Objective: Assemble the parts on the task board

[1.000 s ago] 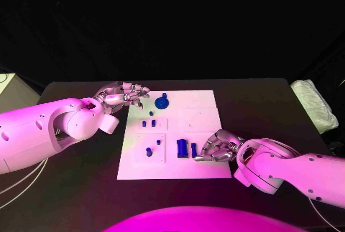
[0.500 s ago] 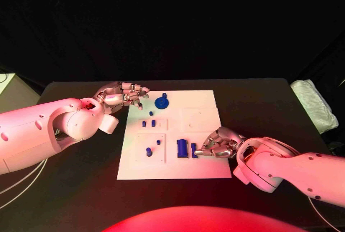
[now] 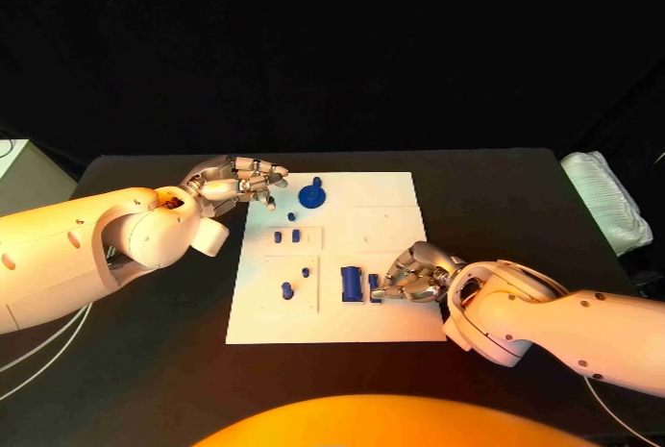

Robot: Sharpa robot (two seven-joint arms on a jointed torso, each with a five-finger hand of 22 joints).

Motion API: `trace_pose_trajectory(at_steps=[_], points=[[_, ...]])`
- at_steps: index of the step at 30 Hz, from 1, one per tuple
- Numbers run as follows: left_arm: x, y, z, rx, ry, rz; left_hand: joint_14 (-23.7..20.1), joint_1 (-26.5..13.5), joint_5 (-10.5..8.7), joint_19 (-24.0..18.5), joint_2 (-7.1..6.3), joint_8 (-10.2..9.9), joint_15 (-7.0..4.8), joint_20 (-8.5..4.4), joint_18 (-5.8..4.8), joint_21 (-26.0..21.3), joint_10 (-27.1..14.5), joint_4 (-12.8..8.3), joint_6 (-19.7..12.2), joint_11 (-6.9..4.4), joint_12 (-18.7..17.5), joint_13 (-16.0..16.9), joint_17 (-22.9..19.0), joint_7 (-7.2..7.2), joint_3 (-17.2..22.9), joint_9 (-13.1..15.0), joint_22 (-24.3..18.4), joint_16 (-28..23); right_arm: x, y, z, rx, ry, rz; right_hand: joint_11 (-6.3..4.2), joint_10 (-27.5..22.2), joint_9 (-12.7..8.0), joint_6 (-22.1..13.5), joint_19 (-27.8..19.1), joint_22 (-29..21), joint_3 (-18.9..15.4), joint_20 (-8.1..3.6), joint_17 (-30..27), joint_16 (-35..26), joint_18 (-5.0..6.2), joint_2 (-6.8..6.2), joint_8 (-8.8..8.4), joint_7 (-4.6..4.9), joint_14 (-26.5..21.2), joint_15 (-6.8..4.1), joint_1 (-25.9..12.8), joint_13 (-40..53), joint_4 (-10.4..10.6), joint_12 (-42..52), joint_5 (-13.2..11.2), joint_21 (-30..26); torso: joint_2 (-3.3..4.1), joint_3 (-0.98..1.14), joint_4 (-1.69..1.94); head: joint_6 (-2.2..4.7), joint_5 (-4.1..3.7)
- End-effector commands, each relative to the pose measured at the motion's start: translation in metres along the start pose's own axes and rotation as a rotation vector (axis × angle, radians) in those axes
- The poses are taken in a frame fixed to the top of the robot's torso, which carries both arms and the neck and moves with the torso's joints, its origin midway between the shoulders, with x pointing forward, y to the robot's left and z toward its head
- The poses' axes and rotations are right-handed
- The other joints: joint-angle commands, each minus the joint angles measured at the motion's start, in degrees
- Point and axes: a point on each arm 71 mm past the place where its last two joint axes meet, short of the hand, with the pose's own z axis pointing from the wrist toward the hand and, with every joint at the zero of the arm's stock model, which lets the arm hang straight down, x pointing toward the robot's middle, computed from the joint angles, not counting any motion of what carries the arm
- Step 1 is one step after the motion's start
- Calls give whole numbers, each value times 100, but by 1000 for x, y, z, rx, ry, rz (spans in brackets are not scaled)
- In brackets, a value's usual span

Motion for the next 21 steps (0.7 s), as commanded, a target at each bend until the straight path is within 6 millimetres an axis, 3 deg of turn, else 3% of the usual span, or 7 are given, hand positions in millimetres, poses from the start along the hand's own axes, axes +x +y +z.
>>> trace_pose_trajectory(at_steps=[1, 12, 21], points=[[3, -1, 0, 5, 21, -2, -21, -13, 30, 47, 45, 37, 6, 8, 81, -23, -23, 1, 9, 4, -4, -8, -6, 15, 4, -5, -5, -34, 2, 0, 1, 10, 13, -93, 10, 394, 2, -6, 600, 1507, 27, 4, 1505, 37, -39, -19, 23, -44, 598, 18, 79, 1269, -29, 16, 20, 35, -2, -1, 2, -11, 1], [3, -1, 0, 3, 24, -2, -21, -15, 30, 49, 48, 40, 7, 9, 80, -26, -24, 5, 9, 4, -2, -11, -7, 16, 2, -7, -7, -35, 0, 1, 1, 11, -26, -166, 7, 392, -14, 6, 600, 1507, 182, 1, 1505, 37, -39, -73, 11, -46, 598, 15, 271, 1266, -13, 7, 21, 35, -6, 2, -3, -9, -1], [3, -1, 0, 3, 24, -3, -21, -15, 30, 49, 48, 40, 7, 9, 80, -26, -24, 5, 9, 4, -2, -11, -7, 16, 2, -7, -7, -35, -3, 4, -1, -34, -64, -102, 21, 392, -29, 24, 600, 1507, 211, 8, 1505, 37, -39, -108, 2, -32, 598, 26, -33, 1266, 57, 4, 18, 35, -8, 0, 3, 13, -5]])
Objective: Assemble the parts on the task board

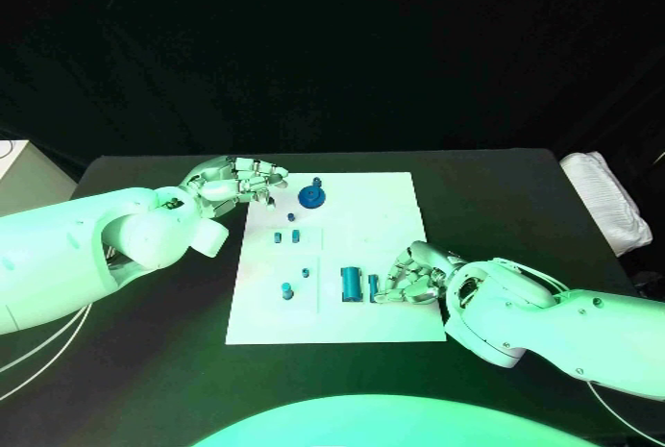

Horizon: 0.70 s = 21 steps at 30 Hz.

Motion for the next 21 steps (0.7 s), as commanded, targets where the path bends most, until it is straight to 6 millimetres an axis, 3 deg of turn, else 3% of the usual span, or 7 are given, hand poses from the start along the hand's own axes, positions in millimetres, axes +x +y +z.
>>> trace_pose_trajectory(at_steps=[1, 7, 14, 19, 21], points=[[3, -1, 1, 6, 21, -3, -21, -15, 30, 48, 48, 20, 7, 9, 80, -26, -24, 4, 9, 4, -2, -5, -7, 16, 2, -8, -8, -35, -3, 1, -2, -36, -46, 37, 22, 391, 7, 13, 600, 1508, -8, 8, 1506, 37, -39, -16, -20, -21, 598, 27, -170, 1265, 19, 2, 19, 35, 0, 0, 5, 15, -5], [3, -1, 1, 9, 20, -3, -20, -22, 30, 49, 52, 22, 8, 9, 80, -28, -25, 12, 8, 6, -2, -7, -7, 17, 0, -9, -9, -36, -13, 2, -7, -109, -140, 120, 26, 350, 8, -11, 600, 1508, -91, 12, 1506, 37, -39, -82, -23, -17, 598, 30, -347, 1221, 13, -116, 18, 35, -4, -2, -4, 36, 5], [4, -2, 2, 29, 12, -6, -20, -30, 29, 49, 50, 22, 10, 10, 79, -29, -26, 17, 6, 7, -2, -8, -7, 18, -4, -10, -10, -36, -23, 4, -10, -204, -196, 189, 37, 339, 10, -78, 600, 1508, -76, 17, 1506, 37, -39, -49, -39, -2, 598, 37, -196, 1214, -28, -135, 19, 35, -6, -1, -8, 67, -1], [4, -5, 4, 77, -19, -14, -21, -61, 25, 47, 26, 18, 13, 14, 78, -40, -23, 37, -11, 8, 5, -11, -7, 16, -27, -17, -16, -37, -38, 3, -4, -281, -253, 283, 128, 264, -35, -359, 599, 1508, -13, 67, 1412, -12, -39, 50, -184, 108, 575, 108, 63, 1155, -59, -296, 18, 33, -25, -6, -24, 137, -13], [5, -4, 6, 103, -44, -12, -24, -75, 24, 44, 19, 16, 15, 16, 77, -47, -20, 49, -19, 7, 8, -12, -8, 15, -36, -20, -20, -40, -47, 0, 2, -299, -286, 307, 159, 180, -43, -420, 538, 1437, 13, 93, 1322, -60, 12, 71, -218, 141, 552, 137, 172, 1083, -85, -489, 18, -220, -44, -25, -23, 205, -27]])
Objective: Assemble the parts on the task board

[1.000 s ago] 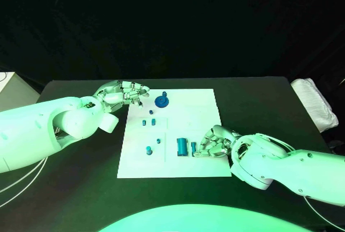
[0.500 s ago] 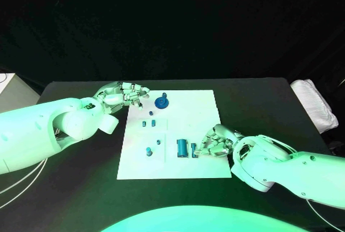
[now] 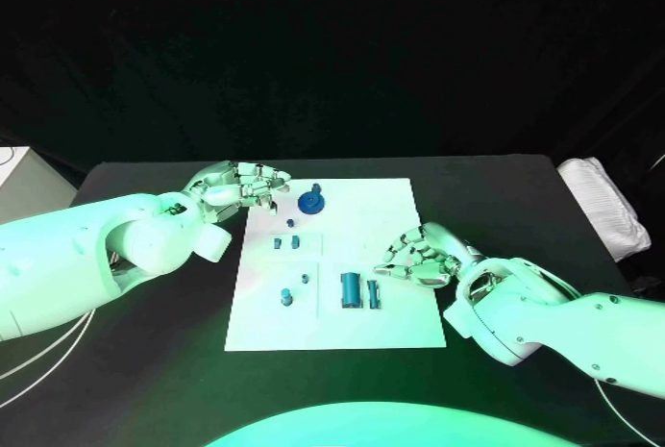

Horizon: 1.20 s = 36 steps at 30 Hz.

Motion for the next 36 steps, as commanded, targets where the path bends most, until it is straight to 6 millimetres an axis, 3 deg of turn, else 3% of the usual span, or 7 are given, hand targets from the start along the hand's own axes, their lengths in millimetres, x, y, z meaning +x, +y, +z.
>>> trace_pose_trajectory(at_steps=[1, 11, 25, 26, 27, 35, 36], points=[[0, -3, 4, 89, -55, -5, -33, -66, 22, 16, -16, 12, 15, -3, 76, -37, -16, 36, -31, 5, 12, -7, -10, 12, -22, -11, -13, -45, -18, 1, 11, -112, -96, 123, 56, 78, -12, -95, 478, 1373, 20, 49, 1239, -91, 59, 12, -50, 40, 537, 61, 118, 987, -33, -359, 18, -358, -41, -31, -2, 102, -24], [-16, -1, 28, 204, -211, 29, -1143, 107, -20, -809, -132, 147, 335, 396, 53, -1677, -141, 126, -150, 184, -556, -515, -849, 24, -162, -76, -942, -1740, -70, -29, 64, -132, -211, 266, 429, -2277, -241, -669, -1750, -1750, 485, 493, -3135, -4489, 999, -20, -342, 379, -1757, 426, 706, -2905, 33, -5959, 549, -7308, -191, -98, 6, 417, 17], [-29, 7, 49, 228, -289, 44, -1309, 212, -55, -908, -146, -302, 552, 721, -85, -4202, 331, 256, -80, 250, -2129, -835, -1749, -132, -247, -445, -2655, -4613, -79, -36, 104, -118, -178, 494, 875, -2506, -637, -634, -2753, -4985, 1143, 1121, -5172, -7753, 1007, -141, -953, 610, -2730, 1079, 774, -6241, -76, -7568, 327, -8515, -295, 0, -92, 683, 162], [-27, 8, 49, 190, -262, 46, -5538, -2376, -1616, -4832, 1174, -1829, -359, -943, -972, -5331, -5233, -1076, -4732, -747, -2877, -1199, -2937, -1095, -2806, -2098, -3491, -6423, -81, -38, 102, -78, -228, 387, -20, -4301, -2434, -5748, -8401, -7490, -85, -208, -7493, -8947, -39, 784, -2089, -490, -8395, 378, -1772, -7490, -1598, -7989, -278, -8872, -272, -36, -79, 615, 138], [-27, 8, 49, 190, -263, 45, -5538, -2530, -1616, -4832, 1174, -1829, -359, -943, -972, -5331, -5233, -1076, -4732, -747, -2877, -1199, -2937, -1095, -2806, -2098, -3491, -6423, -81, -38, 102, -78, -229, 391, -20, -8397, -2434, -5748, -8401, -7490, -85, -208, -7493, -8947, -39, 784, -2089, -490, -8395, 378, -1935, -7490, -1598, -7989, -278, -8872, -280, -34, -76, 626, 135], [-9, 14, 45, 192, -309, 37, -5538, -4126, -1616, -4832, 1174, -1829, -359, -943, -972, -5331, -5233, -1076, -4732, -747, -2877, -1199, -2937, -1095, -2806, -2098, -3491, -6423, -68, -26, 91, -87, -262, 514, -20, -8397, -2434, -5748, -8401, -7490, -85, -208, -7493, -8947, -39, 784, -2089, -490, -8395, 378, -3546, -7490, -1598, -7989, -278, -8872, -519, 6, 6, 931, 30], [-5, 15, 44, 192, -319, 35, -5538, -8249, -1616, -4832, 1174, -1829, -359, -943, -972, -5331, -5233, -1076, -4732, -747, -2877, -1199, -2937, -1095, -2806, -2098, -3491, -6423, -66, -24, 89, -87, -269, 539, -20, -8397, -2434, -5748, -8401, -7490, -85, -208, -7493, -8947, -39, 784, -2089, -490, -8395, 378, -7683, -7490, -1598, -7989, -278, -8872, -565, 14, 22, 990, 10]])
